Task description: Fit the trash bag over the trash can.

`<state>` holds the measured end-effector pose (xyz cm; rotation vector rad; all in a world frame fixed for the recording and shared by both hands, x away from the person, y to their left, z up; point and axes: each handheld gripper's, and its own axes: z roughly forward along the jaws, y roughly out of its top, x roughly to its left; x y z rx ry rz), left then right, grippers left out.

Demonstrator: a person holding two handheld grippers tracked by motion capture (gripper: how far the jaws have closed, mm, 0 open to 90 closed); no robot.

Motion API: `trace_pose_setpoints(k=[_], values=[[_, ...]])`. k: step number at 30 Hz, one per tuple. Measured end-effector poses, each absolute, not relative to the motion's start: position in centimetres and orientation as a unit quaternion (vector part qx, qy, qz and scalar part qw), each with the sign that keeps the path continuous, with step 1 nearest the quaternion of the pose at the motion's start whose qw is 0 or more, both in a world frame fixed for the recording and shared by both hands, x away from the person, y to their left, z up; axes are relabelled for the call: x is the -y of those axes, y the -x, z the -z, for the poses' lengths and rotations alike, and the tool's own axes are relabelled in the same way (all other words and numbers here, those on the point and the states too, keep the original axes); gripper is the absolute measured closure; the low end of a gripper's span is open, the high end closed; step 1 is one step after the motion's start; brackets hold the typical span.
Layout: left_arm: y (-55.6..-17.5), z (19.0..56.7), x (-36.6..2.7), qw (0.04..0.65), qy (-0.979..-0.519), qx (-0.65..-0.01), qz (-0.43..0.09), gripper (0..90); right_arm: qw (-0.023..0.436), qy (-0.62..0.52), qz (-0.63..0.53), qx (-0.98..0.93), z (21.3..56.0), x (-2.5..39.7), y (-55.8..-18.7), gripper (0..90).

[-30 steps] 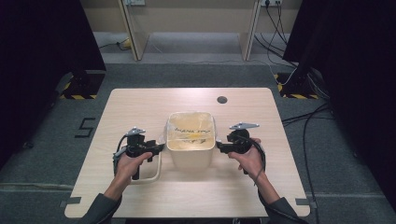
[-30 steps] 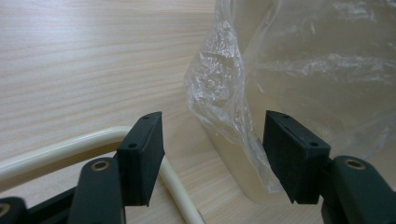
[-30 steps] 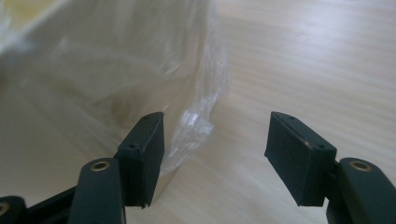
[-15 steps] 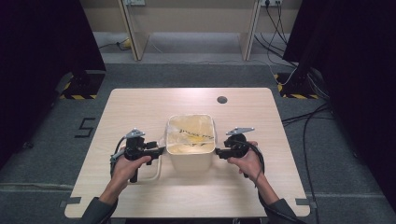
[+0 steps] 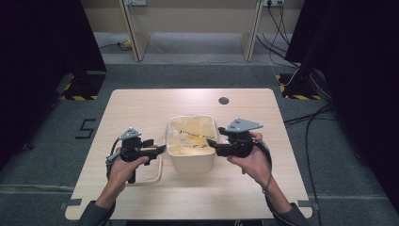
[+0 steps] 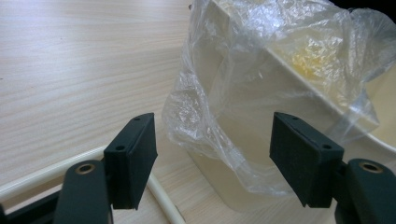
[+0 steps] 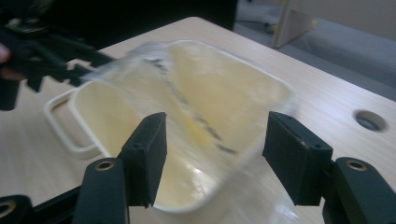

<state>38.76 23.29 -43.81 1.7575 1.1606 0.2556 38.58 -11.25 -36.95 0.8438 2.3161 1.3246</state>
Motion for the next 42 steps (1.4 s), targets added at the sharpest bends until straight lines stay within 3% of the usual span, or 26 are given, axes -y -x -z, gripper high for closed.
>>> trace_pose_setpoints(k=[5, 8, 11, 17, 26, 33, 36, 38, 42], values=[[-38.0, 43.3, -23.6, 0.502, -0.712, -0.479, -0.105, 28.1, 0.174, -0.249, -0.422, -0.854, 38.3, 7.6, -39.9, 45.4], [-36.7, 42.6, -23.4, 0.519, -0.705, -0.47, -0.11, 24.6, 0.16, -0.227, -0.408, -0.87, 38.9, 6.9, -40.7, 66.0], [-35.8, 42.2, -23.0, 0.524, -0.71, -0.457, -0.113, 24.7, 0.154, -0.208, -0.424, -0.868, 38.5, 7.2, -39.8, 77.0], [-35.7, 42.7, -22.3, 0.529, -0.71, -0.453, -0.104, 27.8, 0.153, -0.175, -0.447, -0.864, 37.7, 8.3, -36.6, 82.6], [-35.9, 43.1, -23.1, 0.546, -0.68, -0.481, -0.084, 27.1, 0.133, -0.191, -0.47, -0.851, 39.8, 9.5, -35.4, 78.8], [-36.5, 43.0, -23.9, 0.567, -0.643, -0.509, -0.074, 26.6, 0.129, -0.206, -0.488, -0.839, 38.9, 9.8, -35.1, 54.3], [-36.9, 42.7, -23.8, 0.573, -0.64, -0.508, -0.064, 27.6, 0.136, -0.229, -0.501, -0.824, 38.1, 10.9, -35.3, 49.5], [-37.0, 42.7, -23.6, 0.57, -0.648, -0.501, -0.064, 33.2, 0.141, -0.254, -0.508, -0.811, 37.7, 11.7, -35.5, 46.8], [-37.3, 43.3, -23.1, 0.578, -0.655, -0.485, -0.037, 53.6, 0.153, -0.308, -0.507, -0.791, 37.4, 13.7, -36.3, 45.6]])
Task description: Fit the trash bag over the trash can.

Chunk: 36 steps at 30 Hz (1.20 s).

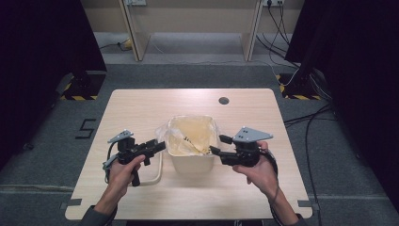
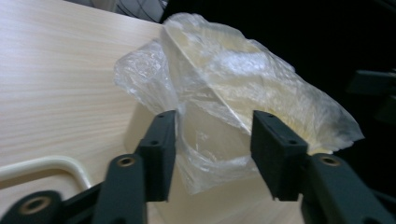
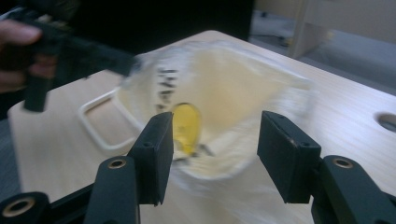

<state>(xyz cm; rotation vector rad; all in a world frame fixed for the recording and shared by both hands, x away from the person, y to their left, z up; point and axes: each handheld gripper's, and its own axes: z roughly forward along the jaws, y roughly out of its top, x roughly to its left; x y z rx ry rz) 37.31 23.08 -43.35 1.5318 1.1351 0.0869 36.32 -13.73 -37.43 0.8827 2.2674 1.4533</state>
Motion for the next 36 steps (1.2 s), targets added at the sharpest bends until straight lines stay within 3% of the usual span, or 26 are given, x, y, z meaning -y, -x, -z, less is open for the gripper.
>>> trace_pose_setpoints(k=[1, 4, 10, 14, 17, 22, 36], values=[[-37.3, 43.5, -23.0, 0.578, -0.657, -0.483, -0.035, 61.4, 0.156, -0.329, -0.504, -0.783, 37.6, 14.4, -36.7, 45.5], [-37.3, 43.8, -22.8, 0.576, -0.666, -0.472, -0.042, 73.6, 0.177, -0.37, -0.48, -0.776, 38.4, 15.5, -37.5, 44.1], [-36.9, 43.7, -23.2, 0.579, -0.677, -0.452, -0.045, 87.8, 0.141, -0.45, -0.454, -0.756, 42.4, 16.2, -40.3, 41.9], [-36.5, 44.5, -23.3, 0.559, -0.703, -0.437, -0.042, 89.5, 0.118, -0.458, -0.437, -0.766, 44.4, 15.8, -41.0, 47.6], [-36.6, 45.3, -23.3, 0.555, -0.709, -0.435, -0.031, 89.5, 0.104, -0.447, -0.416, -0.785, 45.7, 15.0, -41.1, 57.3], [-37.1, 45.4, -23.0, 0.536, -0.731, -0.421, -0.039, 89.6, 0.083, -0.433, -0.408, -0.799, 46.1, 14.4, -41.5, 65.6], [-40.4, 49.7, -21.6, 0.45, -0.774, -0.441, -0.065, 89.5, 0.108, -0.43, -0.357, -0.823, 48.3, 13.5, -42.4, 64.4]])
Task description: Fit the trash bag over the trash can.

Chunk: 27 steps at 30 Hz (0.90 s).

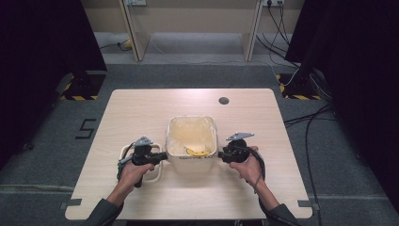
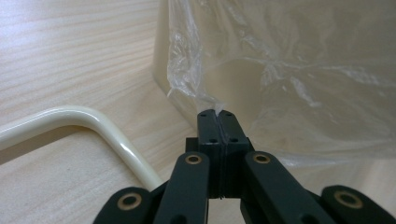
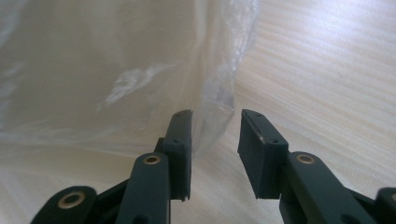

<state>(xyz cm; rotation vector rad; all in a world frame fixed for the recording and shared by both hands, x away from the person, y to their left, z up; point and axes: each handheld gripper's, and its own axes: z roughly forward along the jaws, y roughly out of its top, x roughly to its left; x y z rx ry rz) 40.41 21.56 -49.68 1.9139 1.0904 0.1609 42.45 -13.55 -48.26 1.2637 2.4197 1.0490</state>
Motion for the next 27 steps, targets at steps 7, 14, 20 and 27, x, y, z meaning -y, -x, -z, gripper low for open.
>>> trace_pose_setpoints(k=[7, 14, 20, 27], values=[[-40.8, 50.4, -21.3, 0.438, -0.775, -0.45, -0.068, 85.0, 0.115, -0.427, -0.345, -0.828, 48.9, 13.4, -43.0, 55.2], [-40.9, 50.2, -21.4, 0.44, -0.773, -0.452, -0.073, 79.5, 0.136, -0.447, -0.378, -0.799, 46.5, 14.4, -43.0, 42.4], [-41.1, 50.2, -20.8, 0.437, -0.777, -0.447, -0.074, 79.0, 0.15, -0.451, -0.418, -0.774, 45.5, 14.3, -44.0, 42.1], [-41.3, 50.4, -20.6, 0.432, -0.779, -0.447, -0.075, 79.1, 0.148, -0.448, -0.366, -0.802, 48.5, 13.1, -45.5, 50.2]])
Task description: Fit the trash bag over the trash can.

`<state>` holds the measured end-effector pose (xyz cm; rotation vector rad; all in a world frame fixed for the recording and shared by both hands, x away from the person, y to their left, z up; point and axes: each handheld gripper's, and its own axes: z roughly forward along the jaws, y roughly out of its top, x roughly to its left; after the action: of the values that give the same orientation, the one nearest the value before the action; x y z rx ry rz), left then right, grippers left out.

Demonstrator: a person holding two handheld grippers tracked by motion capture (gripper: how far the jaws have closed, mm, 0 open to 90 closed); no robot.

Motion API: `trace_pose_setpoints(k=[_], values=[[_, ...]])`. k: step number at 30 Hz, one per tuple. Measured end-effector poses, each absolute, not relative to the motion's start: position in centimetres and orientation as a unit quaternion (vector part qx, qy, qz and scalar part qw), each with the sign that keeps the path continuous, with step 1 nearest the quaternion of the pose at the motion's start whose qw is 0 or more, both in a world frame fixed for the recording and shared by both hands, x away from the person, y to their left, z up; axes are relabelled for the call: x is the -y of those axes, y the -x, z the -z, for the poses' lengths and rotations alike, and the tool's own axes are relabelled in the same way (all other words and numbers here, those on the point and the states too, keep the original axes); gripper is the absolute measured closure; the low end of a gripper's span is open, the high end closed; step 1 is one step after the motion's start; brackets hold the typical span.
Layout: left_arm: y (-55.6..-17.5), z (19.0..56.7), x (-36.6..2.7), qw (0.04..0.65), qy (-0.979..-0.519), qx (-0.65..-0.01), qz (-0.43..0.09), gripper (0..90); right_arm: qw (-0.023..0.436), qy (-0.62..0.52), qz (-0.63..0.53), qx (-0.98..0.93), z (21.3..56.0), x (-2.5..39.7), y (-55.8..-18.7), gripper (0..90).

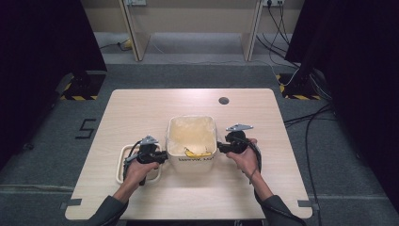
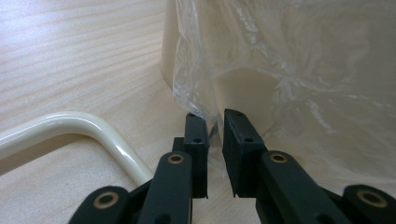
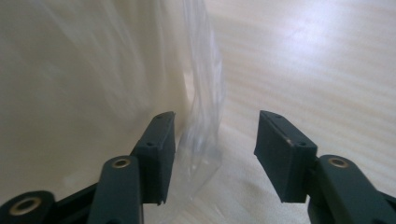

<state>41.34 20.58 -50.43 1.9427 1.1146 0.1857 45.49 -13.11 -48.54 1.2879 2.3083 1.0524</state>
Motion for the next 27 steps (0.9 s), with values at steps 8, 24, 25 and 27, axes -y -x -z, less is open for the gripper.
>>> trace_pose_setpoints(k=[8, 24, 25, 27], values=[[-40.9, 49.8, -21.0, 0.436, -0.775, -0.451, -0.08, 67.9, 0.141, -0.448, -0.331, -0.818, 48.8, 13.4, -45.0, 42.8], [-35.2, 45.7, -24.1, 0.489, -0.741, -0.447, -0.104, 30.6, 0.173, -0.41, -0.435, -0.783, 39.1, 14.4, -42.6, 33.4], [-34.8, 45.8, -24.0, 0.489, -0.744, -0.443, -0.105, 30.0, 0.171, -0.402, -0.437, -0.786, 38.7, 13.9, -42.6, 33.4], [-33.9, 46.0, -23.7, 0.487, -0.752, -0.431, -0.105, 28.8, 0.172, -0.39, -0.438, -0.791, 38.0, 13.0, -42.7, 33.4]])
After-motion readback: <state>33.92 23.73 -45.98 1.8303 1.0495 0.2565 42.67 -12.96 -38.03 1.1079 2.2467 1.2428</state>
